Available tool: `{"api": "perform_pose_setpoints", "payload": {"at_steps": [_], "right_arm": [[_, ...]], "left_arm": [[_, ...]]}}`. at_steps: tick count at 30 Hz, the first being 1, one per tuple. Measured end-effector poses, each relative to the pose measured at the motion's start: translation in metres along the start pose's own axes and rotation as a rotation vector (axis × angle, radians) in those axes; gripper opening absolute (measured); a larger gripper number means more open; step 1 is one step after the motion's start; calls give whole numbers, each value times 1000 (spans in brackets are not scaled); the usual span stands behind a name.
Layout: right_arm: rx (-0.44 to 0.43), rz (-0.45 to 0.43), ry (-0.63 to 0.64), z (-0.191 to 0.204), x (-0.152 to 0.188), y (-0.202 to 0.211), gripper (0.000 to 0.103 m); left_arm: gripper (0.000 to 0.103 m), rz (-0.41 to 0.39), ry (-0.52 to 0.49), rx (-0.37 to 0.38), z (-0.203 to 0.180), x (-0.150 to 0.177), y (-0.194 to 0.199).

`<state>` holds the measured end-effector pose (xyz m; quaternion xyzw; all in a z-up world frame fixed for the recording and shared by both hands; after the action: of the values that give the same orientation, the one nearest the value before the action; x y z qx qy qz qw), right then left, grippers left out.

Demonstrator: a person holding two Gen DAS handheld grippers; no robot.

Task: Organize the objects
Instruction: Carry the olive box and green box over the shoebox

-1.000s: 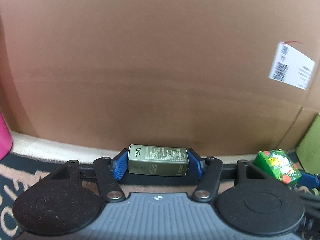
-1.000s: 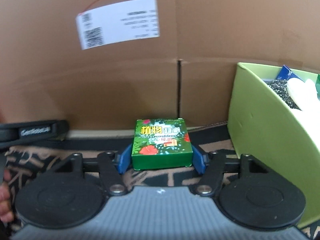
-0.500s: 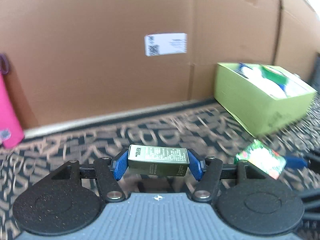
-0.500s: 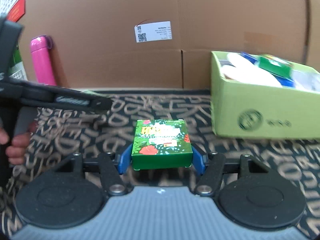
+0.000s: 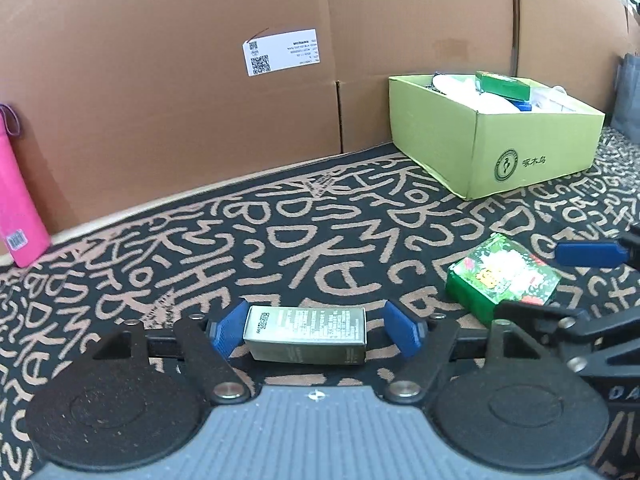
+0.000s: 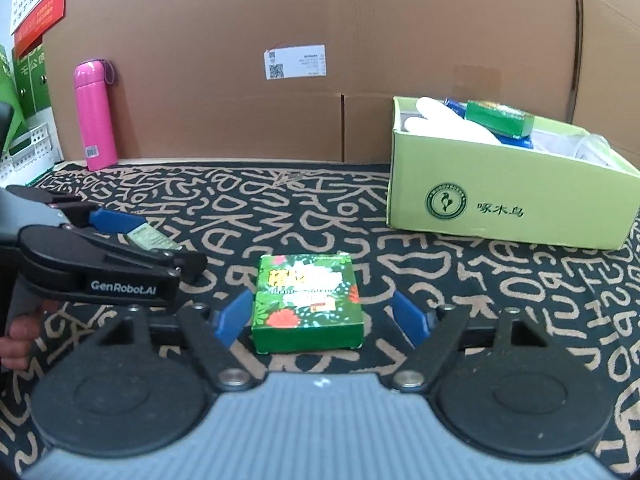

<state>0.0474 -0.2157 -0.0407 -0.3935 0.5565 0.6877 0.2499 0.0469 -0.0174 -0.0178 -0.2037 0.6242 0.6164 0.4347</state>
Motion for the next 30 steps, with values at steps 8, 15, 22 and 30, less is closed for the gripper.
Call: {"api": "perform_pose_setpoints", "payload": {"at_steps": [8, 15, 22, 30], "right_arm": [[-17, 46, 28, 5, -2, -17, 73], [-131, 34, -31, -2, -2, -10, 62], [-64, -107, -111, -41, -12, 35, 61], [197, -330, -115, -113, -48, 86, 61]], "left_arm": [[70, 28, 28, 7, 3, 4, -5], [65, 36, 49, 74, -6, -7, -3], [65, -85, 30, 201, -35, -55, 22], [65, -235, 31, 395, -99, -141, 35]]}}
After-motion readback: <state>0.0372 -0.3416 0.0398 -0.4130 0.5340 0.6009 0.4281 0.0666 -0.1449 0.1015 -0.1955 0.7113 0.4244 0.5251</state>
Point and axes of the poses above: each gripper's, at about its wrist camera, not at the fingertips, and y roughly against the way its jaws point, z to its left, x to its underside, the point moved 1 cm from there along -y, roughly the way its jaws point, and after that the axes turned 4 degrees about -x, right-handed, at the moved point
